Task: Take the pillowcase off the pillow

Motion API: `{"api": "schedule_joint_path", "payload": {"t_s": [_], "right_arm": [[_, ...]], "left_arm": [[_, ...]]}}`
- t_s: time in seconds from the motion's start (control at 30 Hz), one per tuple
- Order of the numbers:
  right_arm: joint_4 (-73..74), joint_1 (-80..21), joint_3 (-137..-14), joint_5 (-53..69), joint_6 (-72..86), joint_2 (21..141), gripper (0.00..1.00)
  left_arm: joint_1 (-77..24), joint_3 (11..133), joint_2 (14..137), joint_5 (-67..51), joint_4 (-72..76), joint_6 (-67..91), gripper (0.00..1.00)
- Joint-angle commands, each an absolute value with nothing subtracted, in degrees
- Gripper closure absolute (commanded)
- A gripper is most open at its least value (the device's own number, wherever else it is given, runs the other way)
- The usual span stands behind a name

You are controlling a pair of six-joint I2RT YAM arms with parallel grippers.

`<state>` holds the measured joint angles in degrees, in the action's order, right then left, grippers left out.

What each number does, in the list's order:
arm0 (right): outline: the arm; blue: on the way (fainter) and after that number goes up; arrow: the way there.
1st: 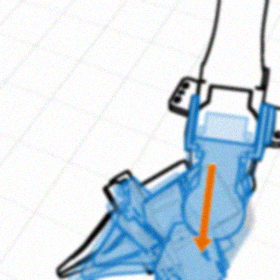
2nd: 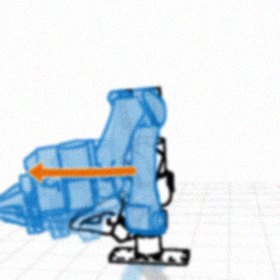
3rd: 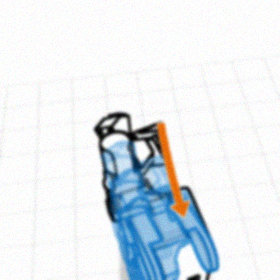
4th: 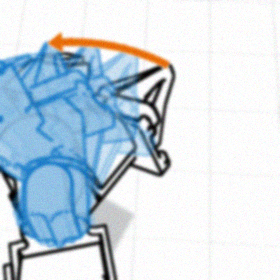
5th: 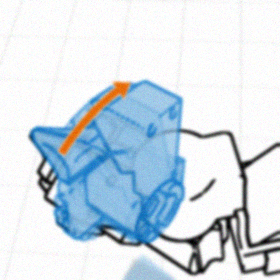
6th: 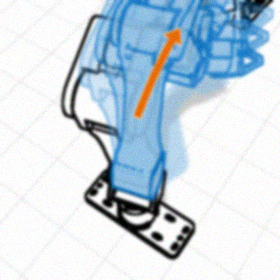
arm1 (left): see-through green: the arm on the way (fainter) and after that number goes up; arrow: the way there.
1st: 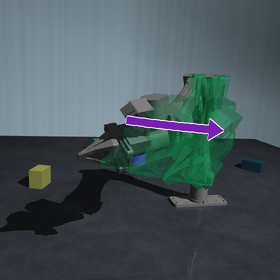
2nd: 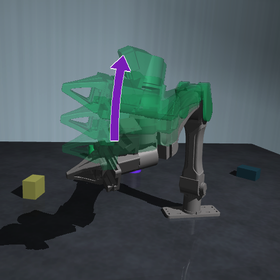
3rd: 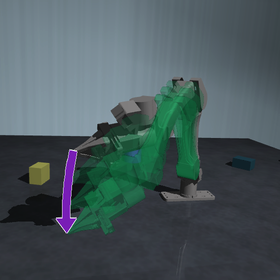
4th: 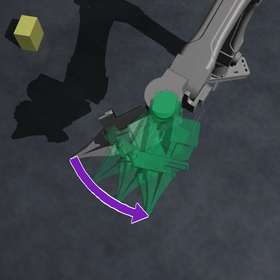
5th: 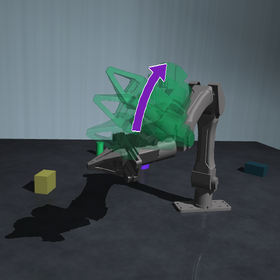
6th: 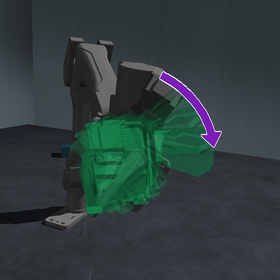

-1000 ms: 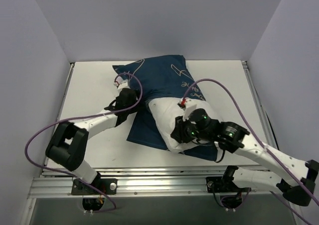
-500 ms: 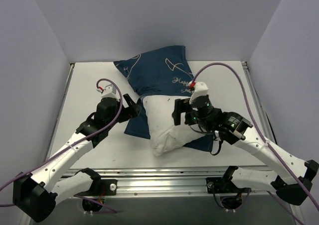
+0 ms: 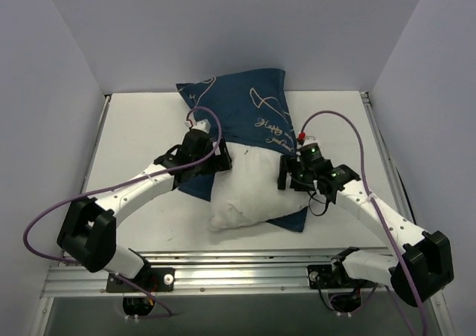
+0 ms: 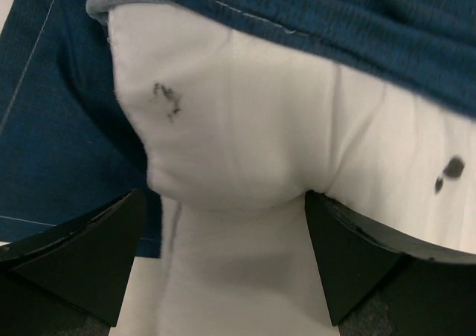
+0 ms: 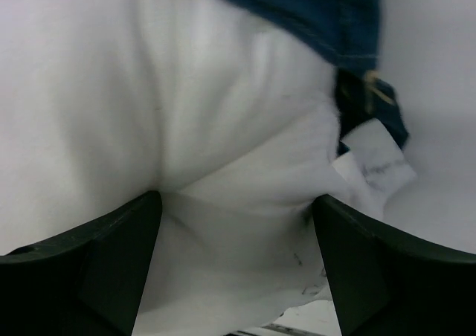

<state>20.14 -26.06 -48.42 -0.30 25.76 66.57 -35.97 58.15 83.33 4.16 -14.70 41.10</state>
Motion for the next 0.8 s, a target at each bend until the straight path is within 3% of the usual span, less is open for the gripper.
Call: {"api": "schedule_joint_path", "payload": {"t_s": [0.0, 0.2, 0.43, 0.6, 0.77], "right_arm": [[11.3, -38.2, -48.1, 10.9, 29.6, 65.3, 0.22], [4.2, -44.0, -48.2, 9.7, 31.8, 66.1, 0.22], [11.7, -43.2, -54.8, -0.7, 29.0, 63.6, 0.22], [15.4, -34.2, -53.2, -7.7, 32.5, 57.8, 0.22], [13.0, -22.2, -48.7, 1.7, 32.1, 56.8, 0.2]], "left_arm": [[-34.3, 66.6, 87.6, 3.4, -12.1, 36.5, 0.03], [-31.9, 75.5, 88.5, 6.2, -16.2, 30.5, 0.04], [-32.2, 78.0, 78.1, 9.8, -20.5, 20.6, 0.06], [-45.6, 72.2, 72.7, 16.2, -20.3, 7.0, 0.06], [-57.3, 70.0, 76.4, 26.7, -18.5, 0.9, 0.06]]}}
